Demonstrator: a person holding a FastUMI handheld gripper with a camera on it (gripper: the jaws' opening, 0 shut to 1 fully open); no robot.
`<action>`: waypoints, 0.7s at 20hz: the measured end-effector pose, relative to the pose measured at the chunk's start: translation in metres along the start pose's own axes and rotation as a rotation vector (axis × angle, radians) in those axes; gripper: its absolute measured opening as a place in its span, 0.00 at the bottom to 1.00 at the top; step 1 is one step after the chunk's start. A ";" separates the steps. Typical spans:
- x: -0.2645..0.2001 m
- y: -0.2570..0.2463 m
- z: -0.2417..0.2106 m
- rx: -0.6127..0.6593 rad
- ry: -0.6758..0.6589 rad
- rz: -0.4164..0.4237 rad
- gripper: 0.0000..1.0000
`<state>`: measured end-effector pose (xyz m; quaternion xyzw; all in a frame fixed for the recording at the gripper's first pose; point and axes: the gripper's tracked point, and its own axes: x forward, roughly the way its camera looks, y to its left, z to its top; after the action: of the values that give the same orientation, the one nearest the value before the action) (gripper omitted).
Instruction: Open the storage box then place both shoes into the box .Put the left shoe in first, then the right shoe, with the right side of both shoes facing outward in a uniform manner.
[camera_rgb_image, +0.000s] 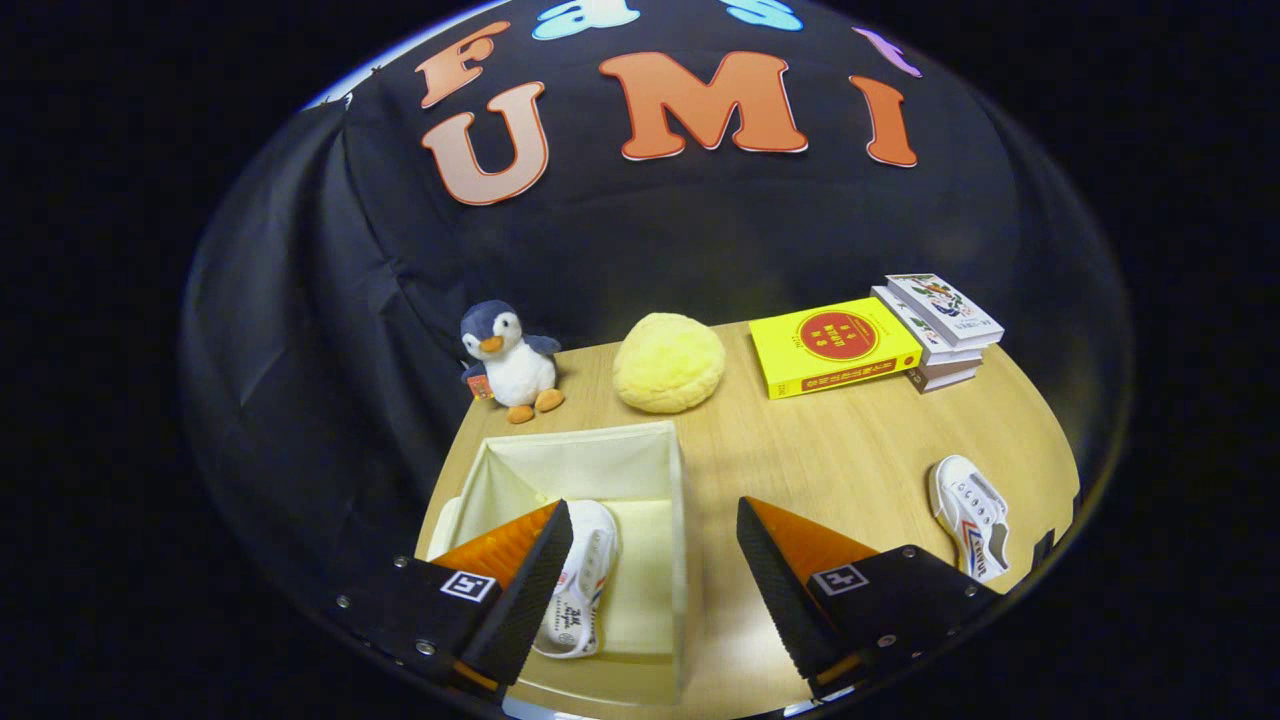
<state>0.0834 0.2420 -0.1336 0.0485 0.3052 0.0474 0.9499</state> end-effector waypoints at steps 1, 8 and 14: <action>-0.002 -0.016 0.002 -0.002 -0.010 -0.008 0.99; -0.015 -0.141 -0.009 -0.009 -0.024 -0.066 0.99; -0.021 -0.249 -0.038 -0.028 0.008 -0.150 0.99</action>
<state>0.0590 -0.0045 -0.1822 0.0119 0.3113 -0.0191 0.9500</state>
